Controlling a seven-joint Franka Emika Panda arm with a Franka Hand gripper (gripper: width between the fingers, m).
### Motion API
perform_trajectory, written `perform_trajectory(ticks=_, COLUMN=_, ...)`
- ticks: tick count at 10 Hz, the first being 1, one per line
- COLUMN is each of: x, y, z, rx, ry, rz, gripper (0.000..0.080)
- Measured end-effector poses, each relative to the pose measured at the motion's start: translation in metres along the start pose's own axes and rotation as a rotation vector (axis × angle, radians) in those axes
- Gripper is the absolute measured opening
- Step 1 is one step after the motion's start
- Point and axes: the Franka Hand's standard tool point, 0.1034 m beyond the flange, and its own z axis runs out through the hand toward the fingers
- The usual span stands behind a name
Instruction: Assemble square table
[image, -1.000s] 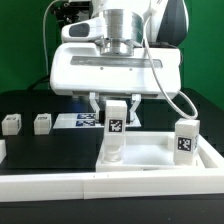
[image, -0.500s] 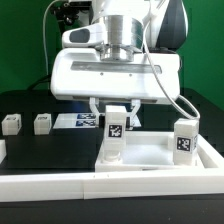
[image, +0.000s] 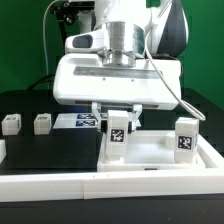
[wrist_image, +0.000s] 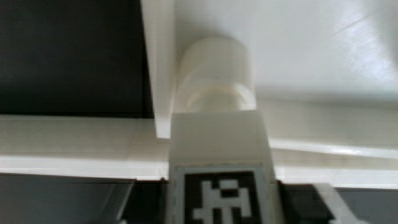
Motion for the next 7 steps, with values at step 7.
perform_trajectory(ticks=7, x=-0.0039, y=-0.0072, z=0.0020, rx=0.008, ry=-0.019, rz=-0.008, gripper=0.0523)
